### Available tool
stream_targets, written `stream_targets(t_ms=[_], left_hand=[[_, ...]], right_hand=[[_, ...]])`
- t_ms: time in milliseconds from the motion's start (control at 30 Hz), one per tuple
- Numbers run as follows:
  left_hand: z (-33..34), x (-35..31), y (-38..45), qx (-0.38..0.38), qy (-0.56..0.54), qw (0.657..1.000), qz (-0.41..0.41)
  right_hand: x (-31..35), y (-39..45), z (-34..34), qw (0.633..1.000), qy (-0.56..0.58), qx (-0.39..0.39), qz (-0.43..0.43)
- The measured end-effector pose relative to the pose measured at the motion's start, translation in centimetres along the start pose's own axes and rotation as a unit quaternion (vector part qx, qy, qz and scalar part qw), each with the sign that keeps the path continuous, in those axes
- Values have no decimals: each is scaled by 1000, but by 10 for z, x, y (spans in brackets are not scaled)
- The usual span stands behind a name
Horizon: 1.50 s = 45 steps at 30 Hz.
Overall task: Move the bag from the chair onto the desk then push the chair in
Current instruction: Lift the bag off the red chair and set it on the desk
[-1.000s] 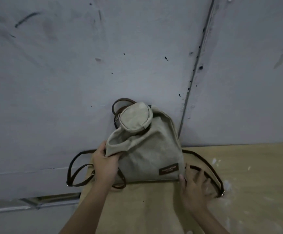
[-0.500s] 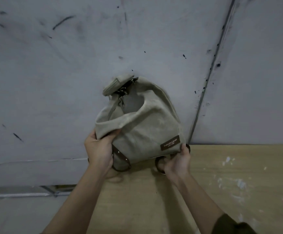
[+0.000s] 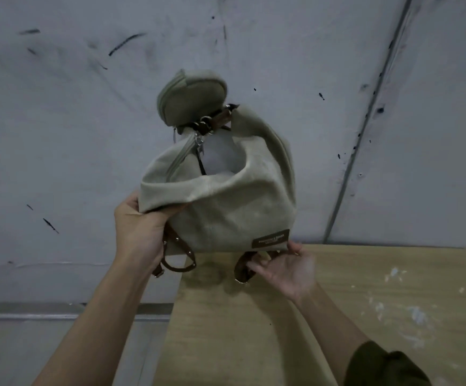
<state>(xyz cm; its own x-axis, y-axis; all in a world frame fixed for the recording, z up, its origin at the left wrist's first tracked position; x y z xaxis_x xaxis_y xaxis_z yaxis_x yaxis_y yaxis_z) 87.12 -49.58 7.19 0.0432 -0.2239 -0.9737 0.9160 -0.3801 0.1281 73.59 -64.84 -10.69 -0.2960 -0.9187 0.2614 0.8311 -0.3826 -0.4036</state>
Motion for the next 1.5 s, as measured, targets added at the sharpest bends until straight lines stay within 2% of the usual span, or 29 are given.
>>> stream_targets(t_ms=[67,100,167,233,267,333,433,500,567,600,667,700,733,833,900,967,1100,1133,1233,1300,1367,1500], left_hand=[[2,10,-1,23,37,999,-4],[5,20,-3,33,57,998,-13],[11,50,-9,46,90,994,-31],[16,82,-18,43,94,993,-51],[16,96,-24,33,85,994,-63],[13,119,-30,6,86,992,-89],[12,136,-27,19,112,989,-93],[6,134,-23,1,189,981,-40],[-3,113,-30,-56,291,949,103],[0,102,-42,-67,348,914,197],[12,100,-70,-32,431,836,337],[17,108,-78,-7,458,814,356],[19,116,-76,15,478,809,343],[23,126,-48,96,506,823,238],[32,131,-33,169,501,833,164],[42,136,-32,206,510,826,123],[53,139,-42,209,542,804,130],[55,140,-40,212,546,799,132],[62,145,-31,235,564,783,119],[66,145,-27,241,582,768,115],[65,145,-28,239,606,752,100],[51,131,-42,229,605,758,81]], right_hand=[[3,1,-21,990,-119,-75,-5],[10,-2,-32,963,-243,-117,-16],[28,-8,-52,858,-478,-182,-51],[48,-8,-69,764,-598,-218,-107],[61,-11,-75,740,-614,-235,-143],[82,-23,-73,714,-626,-225,-218],[83,-37,-47,638,-717,-91,-266],[63,-42,-32,569,-778,-20,-267],[50,-43,-32,508,-810,-39,-290],[47,-44,-33,491,-812,-64,-309],[43,-47,-38,475,-808,-103,-333],[40,-50,-41,466,-809,-117,-339],[40,-53,-40,456,-810,-131,-346],[41,-58,-37,418,-820,-159,-357],[45,-56,-40,403,-833,-160,-344],[51,-56,-51,394,-841,-161,-334],[56,-76,-72,460,-823,-126,-309],[50,-79,-77,459,-833,-104,-291],[20,-85,-93,420,-871,-26,-255],[14,-91,-94,415,-870,-28,-265],[14,-97,-93,426,-867,-39,-256],[12,-110,-89,417,-884,-35,-207]])
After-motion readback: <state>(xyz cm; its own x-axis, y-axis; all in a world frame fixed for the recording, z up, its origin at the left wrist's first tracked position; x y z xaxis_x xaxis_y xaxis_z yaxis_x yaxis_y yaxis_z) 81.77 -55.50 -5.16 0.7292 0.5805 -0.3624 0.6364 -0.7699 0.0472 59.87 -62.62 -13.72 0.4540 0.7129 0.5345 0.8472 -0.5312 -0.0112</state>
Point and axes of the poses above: each hand's wrist, its own y-axis towards the middle knuckle, its own z-axis out of the palm, x = y × z, the point moved 8 cm from there along y, towards the middle knuckle, and after that the axes turned 2 degrees about -z, right-handed, at the moved point
